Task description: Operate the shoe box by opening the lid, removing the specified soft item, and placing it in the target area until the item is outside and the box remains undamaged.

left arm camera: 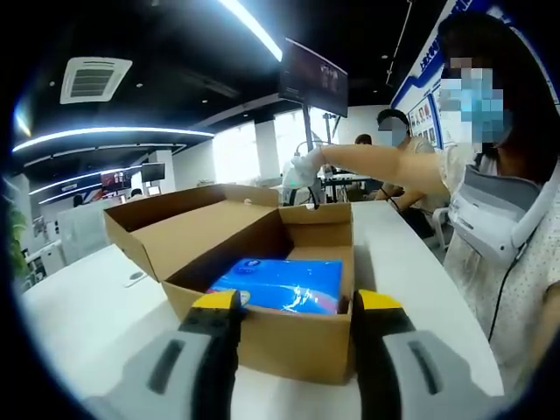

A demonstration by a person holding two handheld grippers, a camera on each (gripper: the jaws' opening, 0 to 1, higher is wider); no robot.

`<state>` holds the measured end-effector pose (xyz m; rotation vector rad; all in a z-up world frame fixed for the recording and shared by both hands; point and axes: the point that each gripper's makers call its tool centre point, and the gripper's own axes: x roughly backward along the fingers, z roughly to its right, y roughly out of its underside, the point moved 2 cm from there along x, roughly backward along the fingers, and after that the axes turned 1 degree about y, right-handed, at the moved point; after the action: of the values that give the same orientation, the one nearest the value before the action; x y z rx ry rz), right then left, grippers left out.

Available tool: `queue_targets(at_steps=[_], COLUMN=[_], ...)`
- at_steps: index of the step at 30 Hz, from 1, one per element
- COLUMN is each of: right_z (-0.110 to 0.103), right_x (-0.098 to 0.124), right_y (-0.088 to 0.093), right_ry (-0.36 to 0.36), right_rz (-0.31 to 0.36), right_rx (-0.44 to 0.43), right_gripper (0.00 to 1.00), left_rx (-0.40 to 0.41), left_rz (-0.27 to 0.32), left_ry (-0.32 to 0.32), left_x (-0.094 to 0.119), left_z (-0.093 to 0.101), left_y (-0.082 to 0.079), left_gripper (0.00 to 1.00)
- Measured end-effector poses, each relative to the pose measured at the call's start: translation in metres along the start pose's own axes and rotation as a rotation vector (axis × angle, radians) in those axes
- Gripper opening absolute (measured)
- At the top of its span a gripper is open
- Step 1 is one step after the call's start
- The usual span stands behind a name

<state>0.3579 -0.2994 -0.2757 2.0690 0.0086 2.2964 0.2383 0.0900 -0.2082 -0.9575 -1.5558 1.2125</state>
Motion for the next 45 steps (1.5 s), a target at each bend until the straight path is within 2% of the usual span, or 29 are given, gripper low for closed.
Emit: queue_targets(at_steps=[10, 16, 19, 23, 27, 37, 41, 45], right_z=[0.000, -0.002, -0.004, -0.007, -0.012, -0.031, -0.033, -0.036], right_x=[0.001, 0.006, 0.008, 0.016, 0.031, 0.063, 0.090, 0.118], right_y=[0.000, 0.003, 0.004, 0.006, 0.009, -0.001, -0.005, -0.023], right_ry=[0.026, 0.108, 0.156, 0.208, 0.265, 0.369, 0.455, 0.492], right_rz=[-0.030, -0.087, -0.092, -0.084, -0.049, 0.200, 0.314, 0.457], right_rx=[-0.010, -0.077, -0.084, -0.071, -0.089, -0.160, -0.190, -0.204], right_gripper=[0.68, 0.70, 0.69, 0.67, 0.62, 0.62, 0.59, 0.56], left_rx=[-0.004, -0.007, -0.009, -0.011, -0.011, -0.030, -0.028, -0.029], left_rz=[-0.003, -0.005, -0.008, -0.009, -0.011, -0.035, -0.046, -0.039], left_ry=[0.000, 0.002, 0.003, 0.002, -0.001, -0.019, -0.010, 0.000], left_x=[-0.003, -0.003, -0.004, -0.005, -0.004, -0.005, -0.004, -0.002], left_z=[0.005, 0.005, 0.006, 0.007, 0.006, 0.006, 0.003, 0.002], left_y=[0.001, 0.001, 0.001, 0.001, 0.000, 0.000, -0.001, 0.000], left_gripper=[0.53, 0.53, 0.53, 0.53, 0.53, 0.53, 0.53, 0.53])
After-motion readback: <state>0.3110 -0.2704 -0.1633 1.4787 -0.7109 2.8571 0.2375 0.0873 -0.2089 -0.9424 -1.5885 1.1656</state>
